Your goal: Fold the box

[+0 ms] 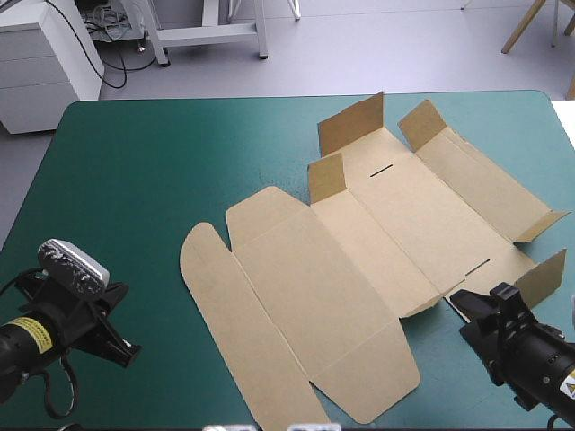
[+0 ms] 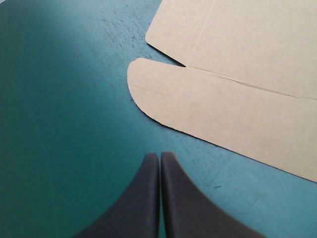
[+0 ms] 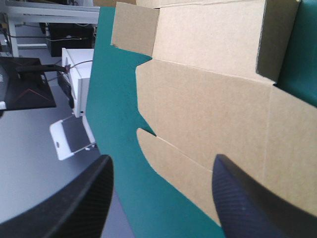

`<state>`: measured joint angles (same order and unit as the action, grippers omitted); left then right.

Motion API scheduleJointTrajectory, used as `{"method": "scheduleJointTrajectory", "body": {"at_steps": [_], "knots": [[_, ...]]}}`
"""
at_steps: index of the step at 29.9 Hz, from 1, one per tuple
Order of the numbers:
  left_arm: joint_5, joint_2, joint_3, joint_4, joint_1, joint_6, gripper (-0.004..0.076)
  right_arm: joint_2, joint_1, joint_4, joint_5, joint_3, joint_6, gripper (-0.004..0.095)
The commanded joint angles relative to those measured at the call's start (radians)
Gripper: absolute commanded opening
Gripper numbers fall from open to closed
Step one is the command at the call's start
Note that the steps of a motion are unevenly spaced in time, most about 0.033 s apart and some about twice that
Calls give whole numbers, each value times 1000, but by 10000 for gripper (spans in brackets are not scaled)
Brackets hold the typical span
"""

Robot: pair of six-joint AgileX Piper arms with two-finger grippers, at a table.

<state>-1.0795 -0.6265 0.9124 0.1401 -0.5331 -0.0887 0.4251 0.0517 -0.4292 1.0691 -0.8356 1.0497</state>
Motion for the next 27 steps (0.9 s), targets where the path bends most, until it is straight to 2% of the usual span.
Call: {"method": "scheduleJointTrajectory", "body": {"at_steps": [1,7,12,15,22,27], "knots": [[55,-8,24,-3,0,12,-10,10,4,-19,-74,-20,104,665],[41,-8,24,-3,0,12,-10,10,4,25,-40,9,160,667],[41,-8,24,-1,0,12,-10,10,4,25,-53,130,158,667],[41,-8,24,-1,0,12,-10,10,4,26,-124,217,156,667],[41,-8,24,-1,0,12,-10,12,4,20,-396,353,158,667],[41,-8,24,-1,0,12,-10,59,4,-77,-521,417,133,667]]}}
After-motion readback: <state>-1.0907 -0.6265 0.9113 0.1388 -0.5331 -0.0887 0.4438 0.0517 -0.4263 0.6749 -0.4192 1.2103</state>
